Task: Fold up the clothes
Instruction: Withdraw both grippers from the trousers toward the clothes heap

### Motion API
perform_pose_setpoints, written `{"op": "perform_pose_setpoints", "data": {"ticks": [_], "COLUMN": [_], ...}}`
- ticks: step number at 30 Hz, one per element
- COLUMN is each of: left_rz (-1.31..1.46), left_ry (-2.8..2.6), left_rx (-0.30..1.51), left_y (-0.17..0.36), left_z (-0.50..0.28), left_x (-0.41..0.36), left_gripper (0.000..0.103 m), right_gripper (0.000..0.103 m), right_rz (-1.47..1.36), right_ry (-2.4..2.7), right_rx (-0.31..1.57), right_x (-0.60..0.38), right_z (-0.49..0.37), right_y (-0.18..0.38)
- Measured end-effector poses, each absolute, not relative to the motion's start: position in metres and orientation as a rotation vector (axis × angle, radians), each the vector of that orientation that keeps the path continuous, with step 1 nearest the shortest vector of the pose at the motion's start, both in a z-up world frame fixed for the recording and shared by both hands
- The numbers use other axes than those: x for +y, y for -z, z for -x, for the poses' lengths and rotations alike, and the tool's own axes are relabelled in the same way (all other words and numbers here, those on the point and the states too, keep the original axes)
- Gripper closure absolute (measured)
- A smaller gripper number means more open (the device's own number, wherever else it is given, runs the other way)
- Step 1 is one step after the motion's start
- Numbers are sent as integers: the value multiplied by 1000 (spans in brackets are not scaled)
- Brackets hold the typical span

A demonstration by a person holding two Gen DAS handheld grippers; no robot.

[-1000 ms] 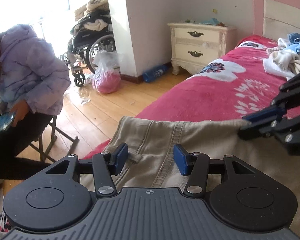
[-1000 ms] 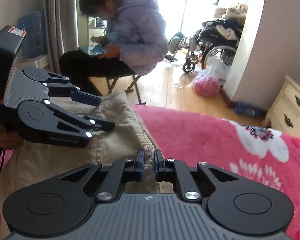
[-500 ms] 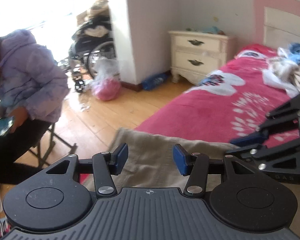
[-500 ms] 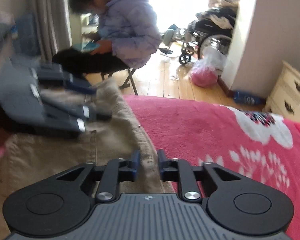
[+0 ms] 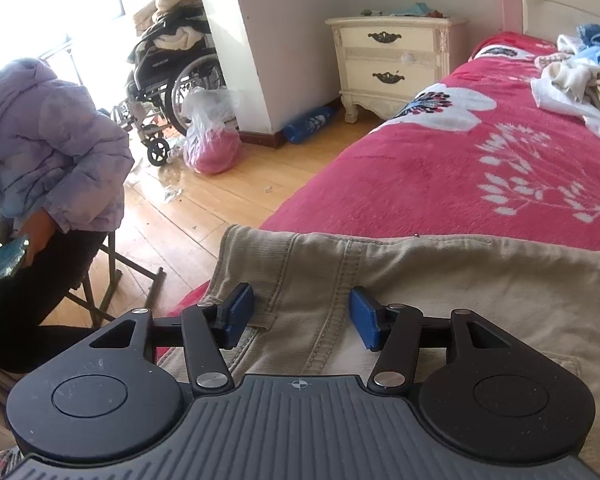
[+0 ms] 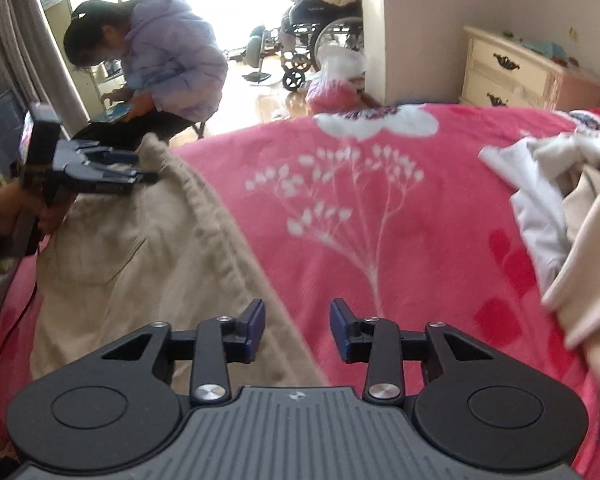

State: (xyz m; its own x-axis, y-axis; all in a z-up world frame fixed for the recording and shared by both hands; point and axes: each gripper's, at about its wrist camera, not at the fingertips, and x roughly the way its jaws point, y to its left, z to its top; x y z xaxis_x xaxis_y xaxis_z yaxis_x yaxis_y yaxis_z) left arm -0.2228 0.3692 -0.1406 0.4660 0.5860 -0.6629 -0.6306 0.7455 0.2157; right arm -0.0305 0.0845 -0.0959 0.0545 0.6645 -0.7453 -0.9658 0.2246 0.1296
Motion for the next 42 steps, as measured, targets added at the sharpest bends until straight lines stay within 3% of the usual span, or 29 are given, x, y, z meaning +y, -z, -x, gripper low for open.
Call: {"op": "perform_pose_setpoints", "data": {"ticks": [2, 8, 14, 17, 28, 30, 32, 42], "left_rz": [47, 32, 33, 27, 11, 5, -7, -52], "left_ry": [-750, -760, -769, -769, -774, -777, -780, -801], "left_rx": [796, 808, 808, 806, 798, 798, 802, 782], "left_y": [141, 142, 144, 145, 146, 146, 146, 117], "left_z": [221, 219, 219, 219, 219, 218, 216, 223], "left_x": [368, 367, 368, 367, 365, 365, 364, 344], "left_gripper": [48, 47, 45, 44, 44, 43, 43, 43], "right_gripper": [76, 77, 87, 100, 100, 96, 85, 83], "right_rz": [490, 661, 748, 757, 779, 774, 732, 456], "right_ry": [-1356, -1370, -1359, -1358, -1293, -1271, -1252, -894], "right_rx": [788, 742, 737, 712, 638, 653, 683, 775], "right_x": [86, 102, 99, 95, 96, 97, 95, -56], "right_z": [40, 58, 64, 68, 64, 59, 51, -17], "right_y": [101, 122, 143, 141, 136, 143, 144, 62]}}
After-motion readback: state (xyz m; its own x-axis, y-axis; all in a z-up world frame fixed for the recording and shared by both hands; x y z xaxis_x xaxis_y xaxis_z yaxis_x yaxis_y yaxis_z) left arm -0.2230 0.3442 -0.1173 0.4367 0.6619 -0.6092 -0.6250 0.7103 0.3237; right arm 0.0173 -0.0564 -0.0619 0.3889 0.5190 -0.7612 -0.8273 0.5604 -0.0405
